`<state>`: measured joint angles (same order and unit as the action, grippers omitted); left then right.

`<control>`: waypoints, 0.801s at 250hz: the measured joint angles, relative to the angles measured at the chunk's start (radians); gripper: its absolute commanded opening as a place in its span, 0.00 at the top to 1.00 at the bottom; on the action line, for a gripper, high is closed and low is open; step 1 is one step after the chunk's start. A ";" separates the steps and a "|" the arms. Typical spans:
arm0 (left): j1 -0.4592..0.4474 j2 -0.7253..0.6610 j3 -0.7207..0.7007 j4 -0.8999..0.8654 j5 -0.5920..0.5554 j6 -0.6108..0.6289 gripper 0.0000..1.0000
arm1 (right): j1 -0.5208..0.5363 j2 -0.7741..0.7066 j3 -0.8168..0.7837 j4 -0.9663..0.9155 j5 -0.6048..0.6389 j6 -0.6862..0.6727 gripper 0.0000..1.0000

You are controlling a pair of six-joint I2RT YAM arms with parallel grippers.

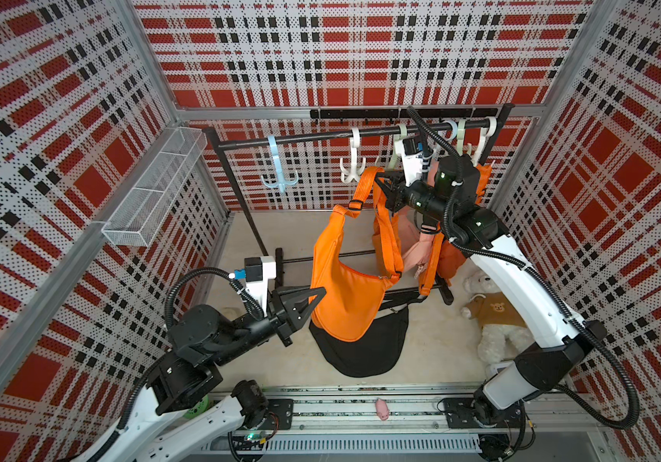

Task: Hang the bag on a hook
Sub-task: Hang the bag on the hook.

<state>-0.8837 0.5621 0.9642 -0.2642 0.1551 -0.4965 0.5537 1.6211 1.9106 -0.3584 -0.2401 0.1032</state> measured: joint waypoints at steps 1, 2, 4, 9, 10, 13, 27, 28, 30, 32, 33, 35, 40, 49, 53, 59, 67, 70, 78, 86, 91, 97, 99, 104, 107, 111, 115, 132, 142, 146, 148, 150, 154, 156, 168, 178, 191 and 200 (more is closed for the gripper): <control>-0.002 0.000 0.000 0.001 -0.002 0.000 0.97 | 0.000 0.002 0.002 -0.001 0.000 0.000 1.00; -0.003 0.000 0.000 0.001 -0.003 0.001 0.97 | 0.000 0.003 0.003 -0.002 0.001 -0.001 1.00; -0.006 0.002 0.000 0.002 -0.008 0.002 0.98 | 0.000 0.007 0.008 -0.006 0.004 -0.003 1.00; -0.014 0.004 0.000 0.004 -0.018 0.006 0.98 | 0.000 0.014 0.016 -0.011 0.007 -0.003 1.00; -0.016 0.004 0.000 0.005 -0.020 0.006 0.98 | 0.000 0.016 0.018 -0.011 0.008 -0.004 1.00; -0.019 0.006 0.000 0.006 -0.027 0.006 0.98 | 0.000 0.019 0.021 -0.014 0.010 -0.006 1.00; -0.035 0.014 0.000 0.012 -0.060 0.010 0.98 | 0.000 0.033 0.034 -0.029 0.020 -0.008 1.00; -0.036 0.014 0.000 0.012 -0.061 0.010 0.98 | 0.000 0.034 0.035 -0.031 0.020 -0.008 1.00; -0.039 0.016 0.000 0.013 -0.066 0.011 0.98 | 0.000 0.035 0.037 -0.033 0.019 -0.008 1.00; -0.040 0.017 0.000 0.013 -0.069 0.011 0.98 | 0.000 0.037 0.040 -0.036 0.022 -0.010 1.00; -0.041 0.017 0.000 0.013 -0.071 0.011 0.98 | -0.001 0.037 0.041 -0.037 0.023 -0.010 1.00; -0.042 0.018 0.000 0.014 -0.075 0.011 0.98 | -0.001 0.039 0.042 -0.039 0.024 -0.010 1.00; -0.046 0.021 0.000 0.015 -0.084 0.011 0.98 | -0.001 0.043 0.046 -0.043 0.025 -0.011 1.00; -0.050 0.027 0.000 0.018 -0.100 0.012 0.98 | -0.001 0.050 0.055 -0.050 0.029 -0.012 1.00; -0.051 0.029 0.000 0.019 -0.105 0.012 0.98 | -0.001 0.051 0.058 -0.052 0.031 -0.013 1.00; -0.053 0.033 0.000 0.020 -0.115 0.012 0.98 | -0.001 0.056 0.061 -0.053 0.032 -0.014 1.00; -0.056 0.039 0.000 0.022 -0.126 0.012 0.98 | -0.001 0.062 0.069 -0.059 0.034 -0.016 1.00; -0.056 0.040 0.000 0.023 -0.130 0.012 0.98 | -0.001 0.064 0.072 -0.061 0.034 -0.018 1.00; -0.057 0.045 0.000 0.024 -0.140 0.012 0.99 | -0.001 0.072 0.084 -0.064 0.037 -0.020 1.00; -0.060 0.048 0.000 0.025 -0.151 0.011 0.99 | -0.001 0.080 0.095 -0.067 0.036 -0.023 1.00; -0.060 0.048 0.000 0.025 -0.161 0.010 0.99 | 0.000 0.085 0.103 -0.067 0.037 -0.026 1.00; -0.061 0.049 0.000 0.025 -0.169 0.009 0.99 | 0.000 0.092 0.111 -0.068 0.038 -0.027 1.00; -0.061 0.049 0.000 0.026 -0.173 0.008 1.00 | 0.000 0.095 0.113 -0.068 0.039 -0.028 1.00; -0.061 0.049 -0.001 0.027 -0.180 0.007 1.00 | 0.000 0.098 0.118 -0.069 0.041 -0.029 1.00; -0.061 0.049 -0.002 0.029 -0.187 0.005 1.00 | 0.001 0.101 0.121 -0.071 0.040 -0.030 1.00; -0.061 0.048 -0.004 0.032 -0.192 0.004 1.00 | 0.001 0.103 0.125 -0.072 0.041 -0.032 1.00; -0.061 0.046 -0.007 0.036 -0.199 0.001 1.00 | 0.002 0.107 0.127 -0.073 0.041 -0.033 1.00; -0.061 0.037 -0.023 0.053 -0.227 -0.015 1.00 | 0.003 0.123 0.146 -0.084 0.046 -0.037 1.00; -0.061 0.035 -0.031 0.059 -0.240 -0.023 1.00 | 0.004 0.135 0.161 -0.092 0.049 -0.041 1.00; -0.061 0.035 -0.034 0.060 -0.243 -0.025 1.00 | 0.006 0.138 0.164 -0.094 0.050 -0.043 1.00; -0.061 0.036 -0.035 0.060 -0.245 -0.027 1.00 | 0.006 0.141 0.166 -0.095 0.051 -0.044 1.00; -0.061 0.037 -0.035 0.060 -0.247 -0.029 1.00 | 0.006 0.142 0.167 -0.096 0.051 -0.044 1.00; -0.061 0.038 -0.036 0.060 -0.250 -0.031 1.00 | 0.008 0.145 0.169 -0.098 0.053 -0.045 1.00; -0.061 0.040 -0.036 0.061 -0.251 -0.032 1.00 | 0.008 0.147 0.169 -0.098 0.053 -0.047 1.00; -0.061 0.049 -0.036 0.063 -0.256 -0.039 1.00 | 0.013 0.151 0.169 -0.101 0.058 -0.051 1.00; -0.062 0.057 -0.036 0.064 -0.259 -0.044 1.00 | 0.015 0.153 0.168 -0.101 0.062 -0.055 1.00; -0.068 0.068 -0.042 0.071 -0.266 -0.051 1.00 | 0.017 0.149 0.157 -0.092 0.069 -0.058 1.00; -0.075 0.074 -0.051 0.077 -0.270 -0.055 1.00 | 0.018 0.142 0.144 -0.084 0.071 -0.060 1.00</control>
<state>-0.9588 0.6357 0.9131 -0.1875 -0.1146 -0.5518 0.5720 1.7634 2.0548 -0.4423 -0.1688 0.0437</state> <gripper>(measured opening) 0.112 0.055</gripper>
